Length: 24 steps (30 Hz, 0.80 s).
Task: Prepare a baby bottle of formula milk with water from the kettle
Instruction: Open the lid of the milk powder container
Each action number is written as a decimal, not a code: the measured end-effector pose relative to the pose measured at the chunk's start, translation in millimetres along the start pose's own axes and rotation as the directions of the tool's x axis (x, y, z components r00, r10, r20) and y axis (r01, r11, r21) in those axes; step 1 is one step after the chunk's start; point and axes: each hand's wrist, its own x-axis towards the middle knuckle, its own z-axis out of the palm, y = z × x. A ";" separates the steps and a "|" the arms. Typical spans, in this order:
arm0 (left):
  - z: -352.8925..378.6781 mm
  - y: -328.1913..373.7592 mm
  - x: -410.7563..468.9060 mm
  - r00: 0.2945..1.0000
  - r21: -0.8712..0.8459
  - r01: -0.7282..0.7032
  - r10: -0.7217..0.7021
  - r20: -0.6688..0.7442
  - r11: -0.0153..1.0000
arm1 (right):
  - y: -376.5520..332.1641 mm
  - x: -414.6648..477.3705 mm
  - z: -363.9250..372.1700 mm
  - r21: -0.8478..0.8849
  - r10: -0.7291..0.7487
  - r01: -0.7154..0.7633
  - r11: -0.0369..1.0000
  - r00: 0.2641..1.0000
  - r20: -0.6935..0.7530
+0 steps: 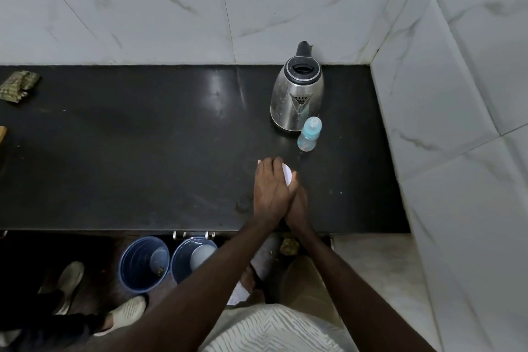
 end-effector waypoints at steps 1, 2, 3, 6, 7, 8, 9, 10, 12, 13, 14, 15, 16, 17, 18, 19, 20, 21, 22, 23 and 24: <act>-1.1 1.7 -2.0 1.000 0.016 0.008 -0.008 0.022 1.000 | -0.3 -4.8 -0.5 0.004 0.012 -0.012 1.000 1.000 0.020; -2.6 2.3 -3.3 0.999 0.025 0.010 -0.012 0.052 1.000 | -2.7 -7.3 -2.5 0.009 0.024 -0.024 1.000 0.999 0.029; -6.7 2.5 -3.3 0.996 0.019 0.009 -0.011 0.083 1.000 | -5.5 -7.5 -4.7 0.016 0.023 -0.023 1.000 0.999 0.031; -26.6 -7.3 0.6 0.968 -0.072 -0.127 0.139 0.207 0.989 | -11.0 -1.0 -4.8 -0.090 -0.072 0.067 0.994 0.996 -0.060; -32.4 -14.9 2.6 0.939 -0.097 -0.211 0.229 0.257 0.973 | -14.5 -1.1 -4.3 -0.118 -0.099 0.089 0.989 0.992 -0.082; -38.4 -21.5 5.0 0.907 -0.106 -0.275 0.295 0.301 0.955 | -17.2 -2.3 -3.2 -0.123 -0.110 0.099 0.987 0.990 -0.092; -43.2 -26.3 7.8 0.888 -0.099 -0.295 0.311 0.338 0.950 | -18.5 -3.0 -3.1 -0.110 -0.105 0.094 0.989 0.990 -0.091; -47.3 -27.7 10.7 0.887 -0.073 -0.273 0.281 0.367 0.959 | -18.4 -2.4 -3.2 -0.096 -0.086 0.079 0.992 0.994 -0.073; -54.2 -22.1 16.8 0.914 0.051 -0.171 0.139 0.380 0.984 | -17.6 -2.6 -3.4 -0.124 -0.061 0.056 0.991 0.998 -0.034; -56.6 -17.8 19.0 0.924 0.104 -0.132 0.084 0.373 0.986 | -16.0 -2.2 -2.4 -0.146 -0.054 0.050 0.988 0.998 -0.022; -57.6 -15.1 19.9 0.923 0.113 -0.124 0.073 0.378 0.986 | -14.9 -1.5 -1.5 -0.164 -0.054 0.050 0.985 0.998 -0.019; -57.6 -14.7 19.8 0.908 0.077 -0.156 0.112 0.405 0.985 | -15.1 -1.9 -0.5 -0.183 -0.053 0.046 0.982 0.998 -0.034; -58.0 -15.1 19.5 0.876 0.024 -0.213 0.180 0.448 0.977 | -11.8 -2.3 1.4 -0.197 -0.069 0.055 0.979 0.996 -0.063; -59.4 -16.1 20.1 0.834 -0.002 -0.279 0.243 0.496 0.960 | -10.7 -4.2 2.1 -0.193 -0.072 0.054 0.980 0.993 -0.088; -61.8 -15.0 20.5 0.801 0.015 -0.331 0.273 0.534 0.943 | -10.5 -5.5 2.3 -0.161 -0.071 0.055 0.985 0.993 -0.098; -63.8 -11.9 20.8 0.798 0.065 -0.334 0.245 0.550 0.940 | -12.5 -6.2 1.5 -0.131 -0.063 0.051 0.990 0.994 -0.090; -65.2 -8.0 21.2 0.822 0.123 -0.281 0.172 0.543 0.952 | -11.0 -5.7 1.6 -0.110 -0.053 0.045 0.993 0.996 -0.075; -67.1 -2.3 21.7 0.849 0.163 -0.192 0.080 0.522 0.968 | -14.3 -7.1 0.2 -0.104 -0.041 0.035 0.994 0.997 -0.060; -68.5 3.2 21.8 0.860 0.171 -0.120 0.016 0.510 0.978 | -12.4 -6.7 1.3 -0.095 -0.035 0.030 0.995 0.998 -0.055; -67.5 5.4 21.8 0.853 0.149 -0.112 0.018 0.522 0.983 | -10.2 -6.0 2.4 -0.086 -0.041 0.035 0.996 0.997 -0.068; -66.3 5.6 22.2 0.829 0.124 -0.162 0.067 0.556 0.979 | -8.3 -5.2 3.9 -0.082 -0.054 0.047 0.995 0.995 -0.088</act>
